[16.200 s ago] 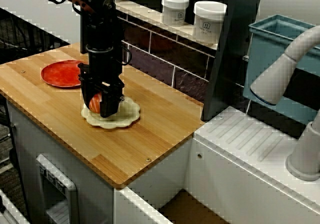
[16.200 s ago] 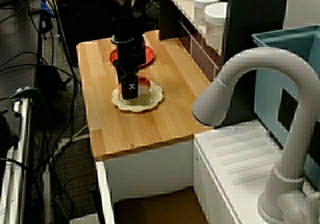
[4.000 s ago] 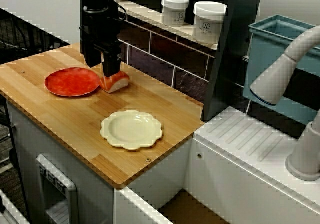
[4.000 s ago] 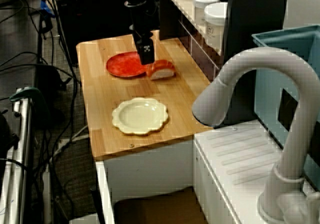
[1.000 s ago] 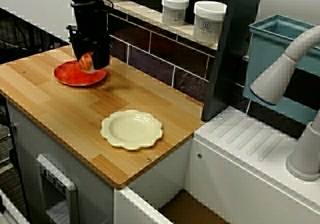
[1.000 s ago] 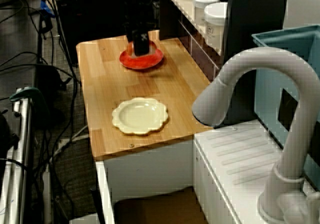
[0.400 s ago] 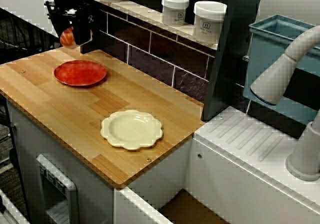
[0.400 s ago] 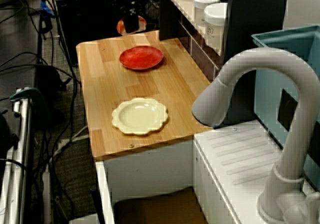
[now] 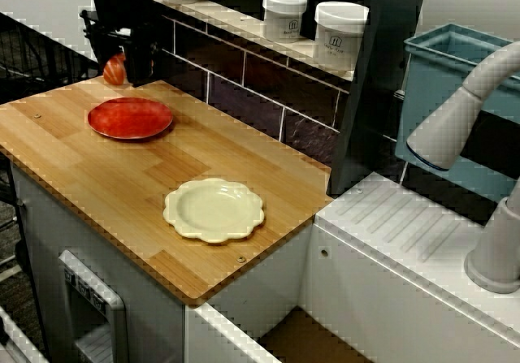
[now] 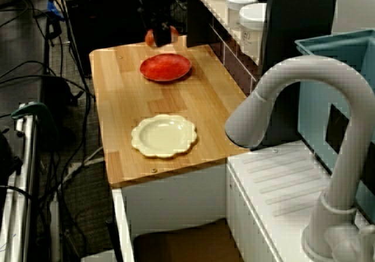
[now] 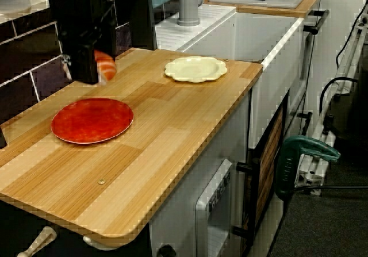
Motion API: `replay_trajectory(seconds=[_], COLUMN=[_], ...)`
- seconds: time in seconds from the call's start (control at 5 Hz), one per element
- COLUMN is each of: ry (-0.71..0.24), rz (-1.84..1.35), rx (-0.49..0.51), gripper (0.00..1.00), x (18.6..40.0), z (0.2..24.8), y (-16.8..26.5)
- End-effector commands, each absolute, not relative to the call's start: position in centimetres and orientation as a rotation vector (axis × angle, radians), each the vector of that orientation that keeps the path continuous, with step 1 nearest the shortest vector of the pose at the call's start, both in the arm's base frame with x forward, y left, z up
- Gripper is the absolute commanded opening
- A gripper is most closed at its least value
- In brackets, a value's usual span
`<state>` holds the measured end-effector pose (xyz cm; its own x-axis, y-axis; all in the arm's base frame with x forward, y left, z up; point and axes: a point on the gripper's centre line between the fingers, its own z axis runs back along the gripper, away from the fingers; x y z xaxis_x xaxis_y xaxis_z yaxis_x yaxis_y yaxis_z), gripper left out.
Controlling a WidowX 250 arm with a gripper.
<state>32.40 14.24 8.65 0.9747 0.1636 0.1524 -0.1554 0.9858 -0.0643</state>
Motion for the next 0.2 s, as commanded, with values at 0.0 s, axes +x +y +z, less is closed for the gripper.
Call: replay_trajectory(seconds=[0.0], ry=[-0.158], rz=[0.149], rx=[-0.002], gripper=[0.00], x=[32.51], z=[7.92], y=[15.21])
